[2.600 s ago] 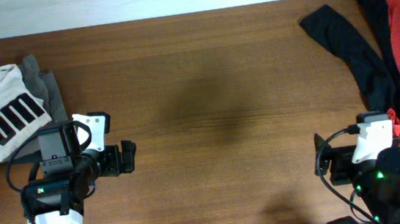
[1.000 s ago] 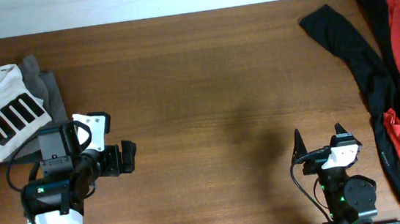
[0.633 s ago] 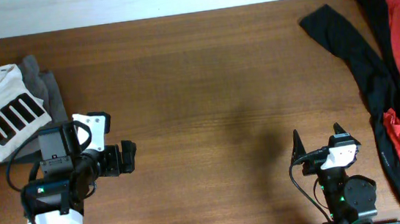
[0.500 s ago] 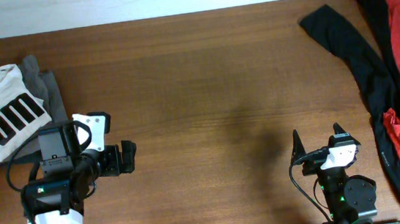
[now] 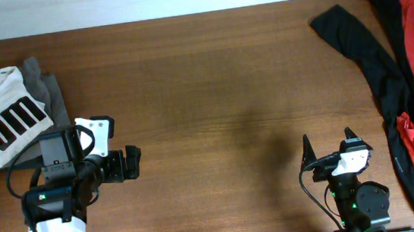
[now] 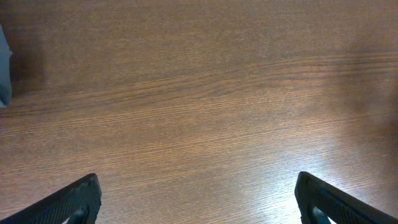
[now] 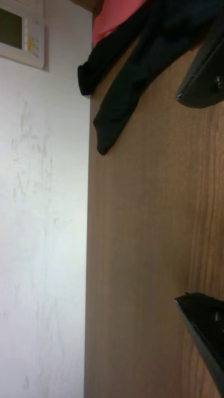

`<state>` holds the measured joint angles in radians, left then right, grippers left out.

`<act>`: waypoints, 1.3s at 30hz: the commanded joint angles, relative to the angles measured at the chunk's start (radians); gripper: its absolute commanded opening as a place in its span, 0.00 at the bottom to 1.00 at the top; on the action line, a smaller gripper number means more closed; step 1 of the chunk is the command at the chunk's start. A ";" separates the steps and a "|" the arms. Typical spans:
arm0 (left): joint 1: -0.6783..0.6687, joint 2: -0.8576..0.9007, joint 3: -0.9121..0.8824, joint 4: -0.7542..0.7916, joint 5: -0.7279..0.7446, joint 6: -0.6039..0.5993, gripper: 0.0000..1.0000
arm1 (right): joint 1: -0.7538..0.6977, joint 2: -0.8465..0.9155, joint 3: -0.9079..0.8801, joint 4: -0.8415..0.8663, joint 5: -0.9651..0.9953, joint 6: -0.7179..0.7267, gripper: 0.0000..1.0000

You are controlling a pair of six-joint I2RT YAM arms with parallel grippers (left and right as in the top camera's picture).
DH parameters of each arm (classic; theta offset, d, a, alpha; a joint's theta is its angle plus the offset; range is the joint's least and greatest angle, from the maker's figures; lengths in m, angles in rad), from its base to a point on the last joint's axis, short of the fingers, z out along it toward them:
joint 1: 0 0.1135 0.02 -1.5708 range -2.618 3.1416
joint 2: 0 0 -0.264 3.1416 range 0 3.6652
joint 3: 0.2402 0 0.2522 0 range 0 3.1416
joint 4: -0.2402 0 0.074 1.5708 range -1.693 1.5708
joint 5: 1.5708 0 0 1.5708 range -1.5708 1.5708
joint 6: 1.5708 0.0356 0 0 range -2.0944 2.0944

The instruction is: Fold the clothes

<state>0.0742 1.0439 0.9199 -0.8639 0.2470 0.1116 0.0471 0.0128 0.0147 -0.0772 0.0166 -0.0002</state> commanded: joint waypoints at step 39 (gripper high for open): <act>-0.157 -0.977 -0.864 0.786 -0.214 0.013 0.99 | -0.008 -0.010 -0.009 -0.002 -0.009 -0.003 0.99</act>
<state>-0.0776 0.1448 0.1131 -0.1112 0.0437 0.1120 0.0467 0.0120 0.0143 -0.0772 0.0124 -0.0006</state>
